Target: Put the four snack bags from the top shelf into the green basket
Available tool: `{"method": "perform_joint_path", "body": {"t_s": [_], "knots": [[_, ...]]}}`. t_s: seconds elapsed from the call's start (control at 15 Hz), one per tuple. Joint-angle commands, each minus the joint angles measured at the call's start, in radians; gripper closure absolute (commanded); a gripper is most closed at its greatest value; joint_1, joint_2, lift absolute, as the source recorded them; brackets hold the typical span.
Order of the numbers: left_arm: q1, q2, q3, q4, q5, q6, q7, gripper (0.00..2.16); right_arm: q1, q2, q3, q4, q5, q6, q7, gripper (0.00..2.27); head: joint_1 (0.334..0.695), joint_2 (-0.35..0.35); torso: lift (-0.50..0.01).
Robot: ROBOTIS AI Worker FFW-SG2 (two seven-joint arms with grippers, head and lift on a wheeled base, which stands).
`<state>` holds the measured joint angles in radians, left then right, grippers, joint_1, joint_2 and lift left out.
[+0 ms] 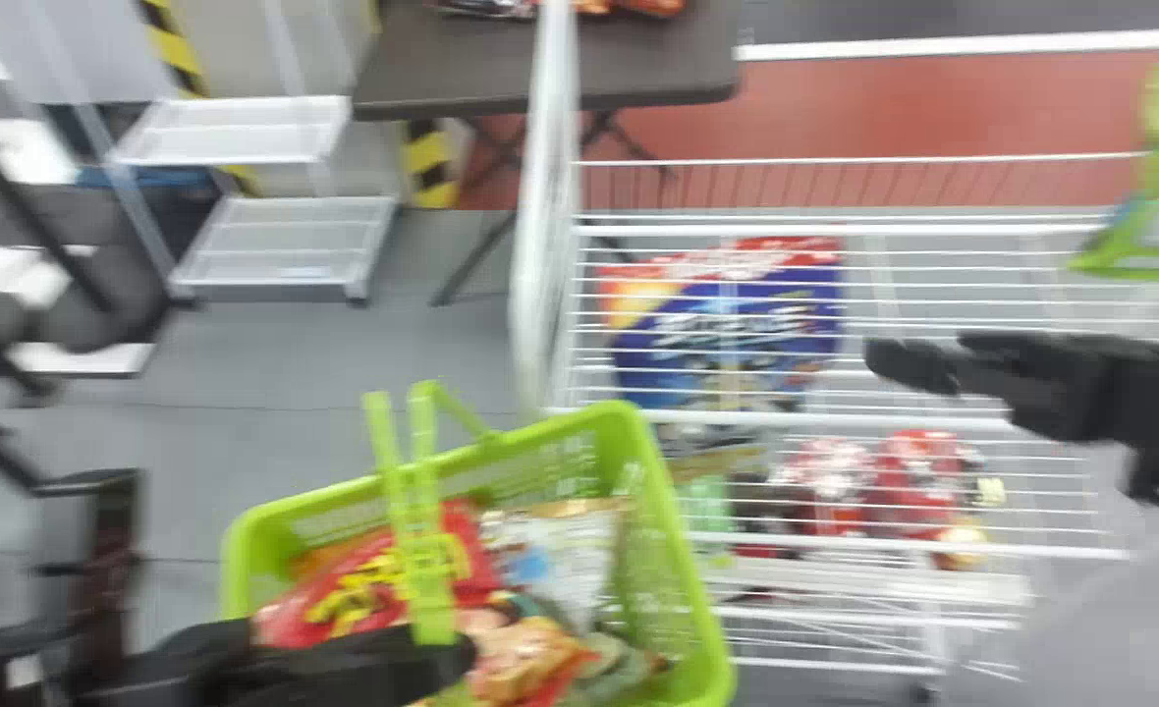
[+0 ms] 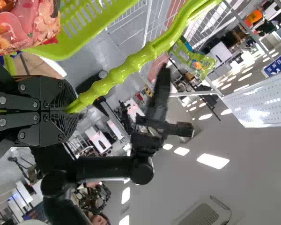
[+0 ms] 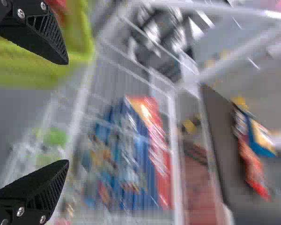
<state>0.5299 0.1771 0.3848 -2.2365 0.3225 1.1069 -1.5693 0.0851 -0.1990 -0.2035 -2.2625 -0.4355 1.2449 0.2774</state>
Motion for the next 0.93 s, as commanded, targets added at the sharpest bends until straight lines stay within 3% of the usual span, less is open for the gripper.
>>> {"method": "perform_joint_path", "body": {"t_s": [0.0, 0.33, 0.6, 0.87], "knots": [[0.013, 0.001, 0.012, 0.000, 0.007, -0.003, -0.011, 2.15, -0.085, -0.011, -0.020, 0.155, 0.119, -0.144, -0.018, 0.05, 0.695, -0.081, -0.006], [0.033, 0.002, 0.037, 0.008, 0.020, -0.009, -0.011, 2.15, -0.240, -0.056, -0.063, 0.540, 0.242, -0.479, -0.061, 0.05, 0.695, -0.262, -0.006], [0.036, 0.001, 0.037, 0.023, 0.020, -0.015, -0.011, 2.15, -0.354, -0.076, -0.056, 0.782, 0.345, -0.610, -0.073, 0.05, 0.695, -0.324, -0.006], [0.038, -0.001, 0.037, 0.052, 0.020, -0.034, -0.011, 2.15, -0.481, -0.060, -0.013, 1.029, 0.435, -0.755, -0.072, 0.10, 0.695, -0.350, -0.006]]}}
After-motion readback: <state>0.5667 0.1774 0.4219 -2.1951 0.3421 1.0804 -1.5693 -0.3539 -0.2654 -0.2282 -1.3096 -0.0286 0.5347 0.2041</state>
